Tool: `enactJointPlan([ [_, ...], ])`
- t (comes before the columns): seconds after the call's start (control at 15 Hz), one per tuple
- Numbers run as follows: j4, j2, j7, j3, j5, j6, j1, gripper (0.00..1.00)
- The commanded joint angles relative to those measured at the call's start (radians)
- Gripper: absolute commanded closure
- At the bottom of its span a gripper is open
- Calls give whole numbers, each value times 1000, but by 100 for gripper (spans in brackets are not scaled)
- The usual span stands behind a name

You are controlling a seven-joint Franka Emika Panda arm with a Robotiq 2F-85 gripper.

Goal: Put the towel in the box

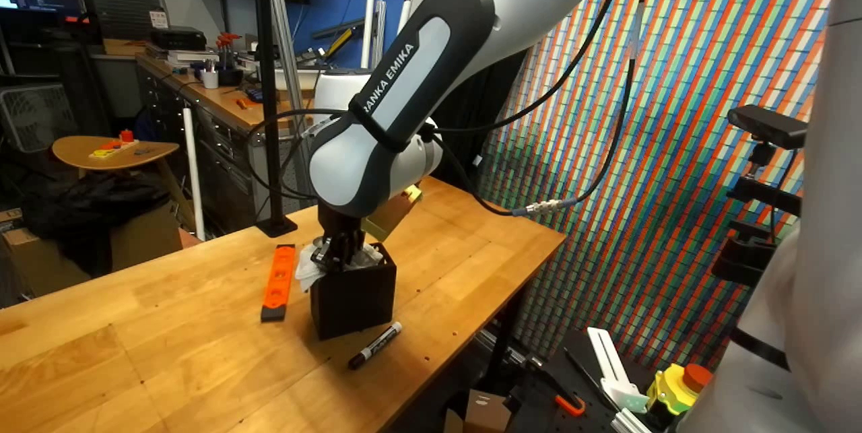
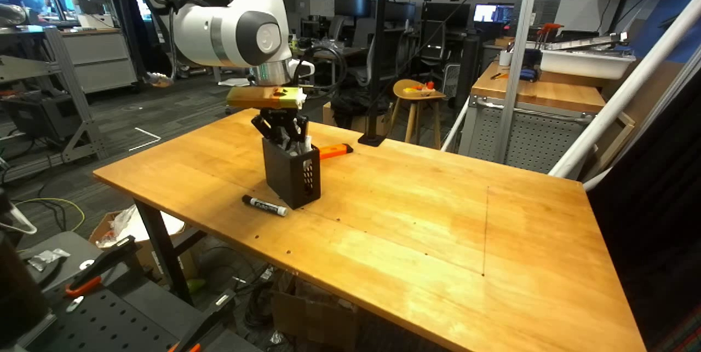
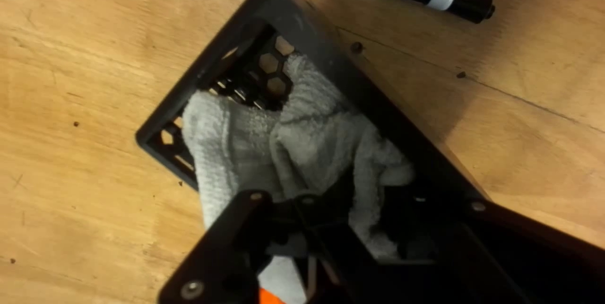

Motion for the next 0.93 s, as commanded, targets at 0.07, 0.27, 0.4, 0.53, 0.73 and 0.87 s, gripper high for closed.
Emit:
enactJointPlan([
  [0.07, -53, 10, 33, 7, 17, 31, 13, 63],
  [0.27, -62, -35, 55, -1, -7, -4, 29, 49],
  [0.4, -70, -74, 73, -2, -26, -42, 47, 34],
  [0.53, -72, -99, 92, 4, -41, -89, 68, 21],
  [0.73, -59, -137, 124, 14, -71, -166, 101, 2],
  [0.87, -48, -167, 148, 20, -95, -212, 117, 10],
])
